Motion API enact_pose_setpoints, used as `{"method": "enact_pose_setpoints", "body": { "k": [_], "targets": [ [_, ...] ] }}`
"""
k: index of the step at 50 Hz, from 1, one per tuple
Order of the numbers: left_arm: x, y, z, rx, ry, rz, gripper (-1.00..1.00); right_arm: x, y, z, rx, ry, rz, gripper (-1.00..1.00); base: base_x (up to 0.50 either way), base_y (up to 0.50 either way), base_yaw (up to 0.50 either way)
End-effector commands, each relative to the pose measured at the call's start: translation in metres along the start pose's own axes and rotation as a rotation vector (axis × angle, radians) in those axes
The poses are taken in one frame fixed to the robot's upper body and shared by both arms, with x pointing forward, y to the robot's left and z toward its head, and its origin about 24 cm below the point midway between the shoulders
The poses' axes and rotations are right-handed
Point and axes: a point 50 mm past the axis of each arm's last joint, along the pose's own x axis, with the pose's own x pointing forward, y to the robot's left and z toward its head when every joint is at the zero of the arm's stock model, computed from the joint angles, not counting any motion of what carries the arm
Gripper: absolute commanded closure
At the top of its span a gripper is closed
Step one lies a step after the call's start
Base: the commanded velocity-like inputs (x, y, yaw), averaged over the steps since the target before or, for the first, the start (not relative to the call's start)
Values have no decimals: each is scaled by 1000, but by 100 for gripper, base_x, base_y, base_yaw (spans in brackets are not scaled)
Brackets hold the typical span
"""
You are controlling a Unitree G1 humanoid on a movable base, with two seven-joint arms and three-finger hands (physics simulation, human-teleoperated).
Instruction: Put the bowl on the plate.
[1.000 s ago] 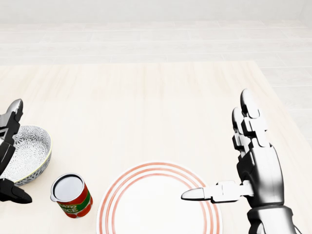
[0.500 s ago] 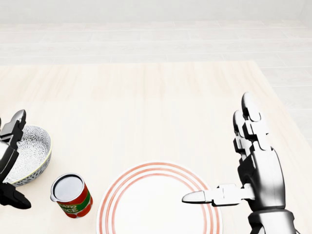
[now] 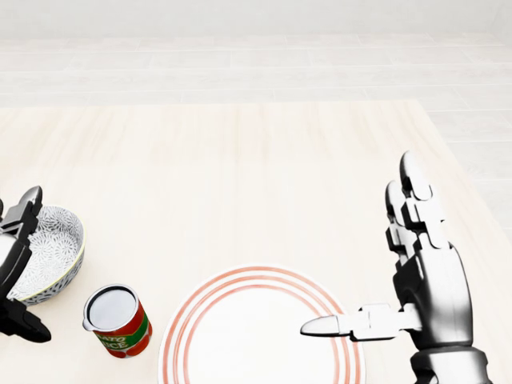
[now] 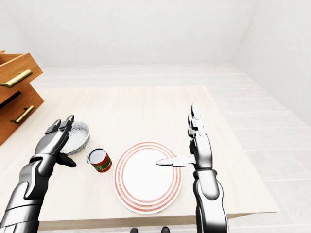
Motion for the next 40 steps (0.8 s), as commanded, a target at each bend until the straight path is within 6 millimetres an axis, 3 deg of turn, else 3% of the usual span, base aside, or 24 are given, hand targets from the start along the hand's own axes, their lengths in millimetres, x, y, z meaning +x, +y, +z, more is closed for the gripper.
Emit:
{"method": "enact_pose_setpoints", "body": {
  "k": [1, 40],
  "targets": [
    [7, -7, -5, -4, 22, -13, -100, 0, -1, 5, -6, -22, -1, -100, 0, 0, 0],
    [22, -16, -28, -2, 112, -43, -100, 1, 1, 6, -10, -28, 11, -100, 0, 0, 0]
  ]
}}
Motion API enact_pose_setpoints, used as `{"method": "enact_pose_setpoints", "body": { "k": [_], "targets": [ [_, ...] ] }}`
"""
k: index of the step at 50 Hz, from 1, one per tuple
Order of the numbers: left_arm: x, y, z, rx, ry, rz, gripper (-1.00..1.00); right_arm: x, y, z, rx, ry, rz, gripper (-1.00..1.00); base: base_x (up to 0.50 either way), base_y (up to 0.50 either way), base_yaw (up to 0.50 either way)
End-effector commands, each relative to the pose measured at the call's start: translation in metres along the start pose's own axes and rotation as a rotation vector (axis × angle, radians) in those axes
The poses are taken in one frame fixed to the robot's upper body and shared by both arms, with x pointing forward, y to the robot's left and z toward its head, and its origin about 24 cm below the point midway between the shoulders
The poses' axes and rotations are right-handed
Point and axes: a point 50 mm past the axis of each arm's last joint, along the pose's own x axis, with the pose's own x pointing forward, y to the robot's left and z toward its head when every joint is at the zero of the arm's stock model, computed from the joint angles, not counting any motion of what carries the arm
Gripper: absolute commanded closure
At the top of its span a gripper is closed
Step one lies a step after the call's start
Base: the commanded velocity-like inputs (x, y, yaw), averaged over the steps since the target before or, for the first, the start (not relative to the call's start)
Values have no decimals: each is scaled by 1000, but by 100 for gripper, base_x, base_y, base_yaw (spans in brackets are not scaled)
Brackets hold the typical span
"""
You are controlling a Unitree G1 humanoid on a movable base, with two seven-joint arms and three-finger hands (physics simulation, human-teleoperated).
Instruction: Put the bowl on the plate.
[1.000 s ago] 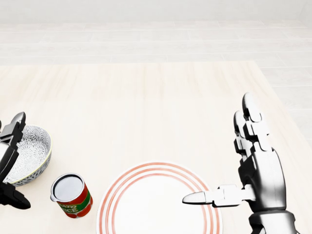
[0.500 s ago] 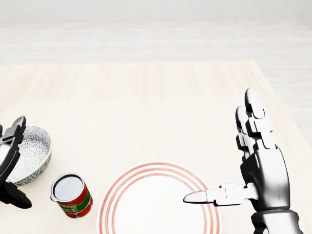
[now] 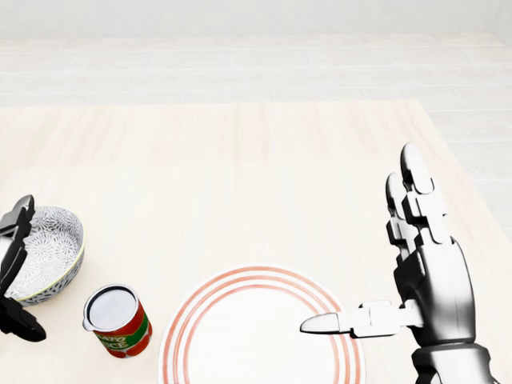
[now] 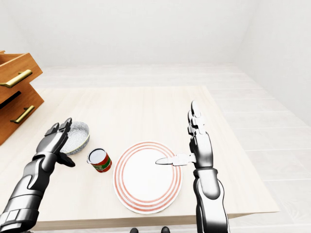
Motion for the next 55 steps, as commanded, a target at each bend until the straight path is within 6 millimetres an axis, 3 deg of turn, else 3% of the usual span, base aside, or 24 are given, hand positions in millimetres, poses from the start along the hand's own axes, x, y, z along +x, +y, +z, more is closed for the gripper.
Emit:
{"method": "enact_pose_setpoints", "body": {
  "k": [1, 21, 55],
  "targets": [
    [5, 0, -7, -2, 32, -2, -100, -1, 0, -1, 3, 6, 0, -100, 0, 0, 0],
    [14, -5, -8, 18, 51, -18, -100, -3, 1, 0, -3, 4, 3, -100, 0, 0, 0],
    [11, -29, -12, 8, 84, -92, -100, -3, 0, 7, -9, -24, 4, -100, 0, 0, 0]
  ]
}}
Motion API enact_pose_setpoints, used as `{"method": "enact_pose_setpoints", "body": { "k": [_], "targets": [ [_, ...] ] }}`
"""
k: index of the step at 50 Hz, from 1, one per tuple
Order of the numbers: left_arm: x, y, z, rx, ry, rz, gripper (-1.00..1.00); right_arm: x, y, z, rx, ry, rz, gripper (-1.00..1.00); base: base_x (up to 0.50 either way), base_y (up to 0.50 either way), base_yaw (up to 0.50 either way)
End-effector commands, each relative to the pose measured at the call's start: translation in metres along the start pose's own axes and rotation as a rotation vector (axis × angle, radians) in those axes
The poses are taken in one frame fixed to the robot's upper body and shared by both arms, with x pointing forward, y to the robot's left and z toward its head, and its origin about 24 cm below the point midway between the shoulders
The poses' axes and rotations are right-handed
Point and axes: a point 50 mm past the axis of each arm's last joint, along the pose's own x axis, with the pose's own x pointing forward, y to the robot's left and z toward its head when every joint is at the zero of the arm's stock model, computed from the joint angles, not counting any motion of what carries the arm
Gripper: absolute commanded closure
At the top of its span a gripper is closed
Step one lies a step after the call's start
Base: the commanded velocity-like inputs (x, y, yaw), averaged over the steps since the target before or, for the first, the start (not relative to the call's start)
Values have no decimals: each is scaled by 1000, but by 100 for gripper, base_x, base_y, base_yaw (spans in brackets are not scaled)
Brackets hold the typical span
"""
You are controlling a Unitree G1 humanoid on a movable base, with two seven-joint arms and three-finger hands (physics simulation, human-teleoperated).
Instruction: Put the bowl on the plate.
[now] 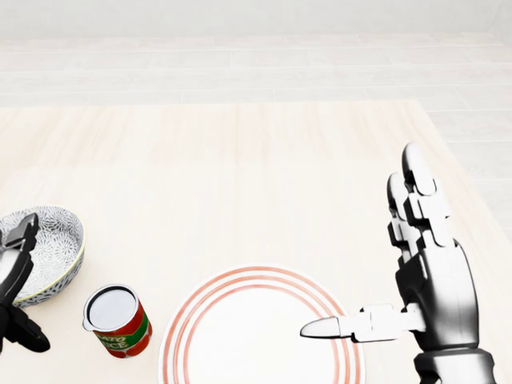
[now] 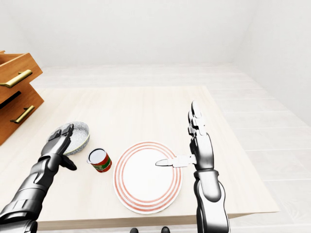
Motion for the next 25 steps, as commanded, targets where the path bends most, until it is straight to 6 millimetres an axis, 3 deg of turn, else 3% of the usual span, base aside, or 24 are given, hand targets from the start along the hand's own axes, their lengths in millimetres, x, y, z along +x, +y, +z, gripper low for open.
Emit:
{"method": "enact_pose_setpoints", "body": {
  "k": [1, 17, 25],
  "targets": [
    [1, -5, 0, -1, 8, -19, -100, 1, 0, 3, -4, -14, 2, -100, 0, 0, 0],
    [1, -10, 2, -4, 8, -51, -100, -2, -1, 2, -5, -4, 0, -100, 0, 0, 0],
    [1, -13, 1, -9, 11, -65, -69, -4, -2, 1, -4, 1, -3, -100, 0, 0, 0]
  ]
}}
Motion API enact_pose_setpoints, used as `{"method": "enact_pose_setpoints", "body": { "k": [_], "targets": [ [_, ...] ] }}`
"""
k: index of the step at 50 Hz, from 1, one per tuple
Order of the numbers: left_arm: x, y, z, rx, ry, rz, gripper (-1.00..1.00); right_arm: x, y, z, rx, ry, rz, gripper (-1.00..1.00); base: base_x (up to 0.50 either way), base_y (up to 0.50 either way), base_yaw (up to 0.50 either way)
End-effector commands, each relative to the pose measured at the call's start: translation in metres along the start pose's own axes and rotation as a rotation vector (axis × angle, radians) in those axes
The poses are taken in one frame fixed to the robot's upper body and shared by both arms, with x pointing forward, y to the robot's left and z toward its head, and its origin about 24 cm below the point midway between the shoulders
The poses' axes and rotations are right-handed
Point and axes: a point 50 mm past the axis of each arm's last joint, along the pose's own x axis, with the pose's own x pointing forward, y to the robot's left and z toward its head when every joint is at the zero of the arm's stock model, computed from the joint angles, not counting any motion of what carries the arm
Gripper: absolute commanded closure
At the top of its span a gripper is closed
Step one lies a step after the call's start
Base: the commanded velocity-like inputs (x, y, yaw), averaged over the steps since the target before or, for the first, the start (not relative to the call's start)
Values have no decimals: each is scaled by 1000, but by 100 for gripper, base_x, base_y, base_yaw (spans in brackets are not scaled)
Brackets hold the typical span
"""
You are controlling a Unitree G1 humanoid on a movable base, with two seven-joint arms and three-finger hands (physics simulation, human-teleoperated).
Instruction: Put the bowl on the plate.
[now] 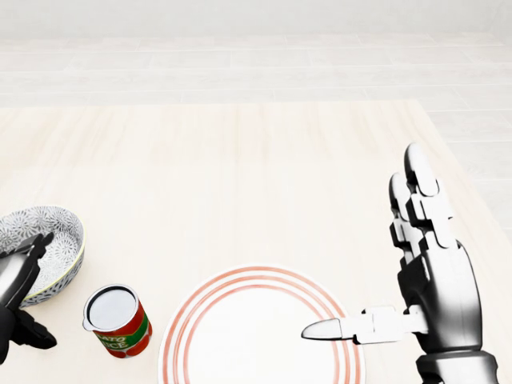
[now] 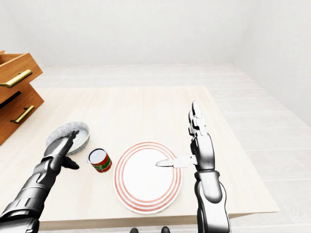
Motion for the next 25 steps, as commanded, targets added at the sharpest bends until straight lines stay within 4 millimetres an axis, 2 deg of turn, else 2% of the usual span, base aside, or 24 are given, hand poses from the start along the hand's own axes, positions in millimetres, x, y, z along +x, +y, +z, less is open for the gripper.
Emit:
{"method": "enact_pose_setpoints", "body": {
  "k": [1, 12, 25],
  "targets": [
    [0, -3, 0, -2, 2, -20, -63, -2, -1, -1, 0, 9, -2, -100, 0, 0, 0],
    [-1, -5, 0, -3, -1, -34, -11, -5, -1, -3, 1, 20, -5, -100, 0, 0, 0],
    [-1, -4, 1, -9, -6, -39, 25, -6, -1, 3, -2, -2, -4, -100, 0, 0, 0]
  ]
}}
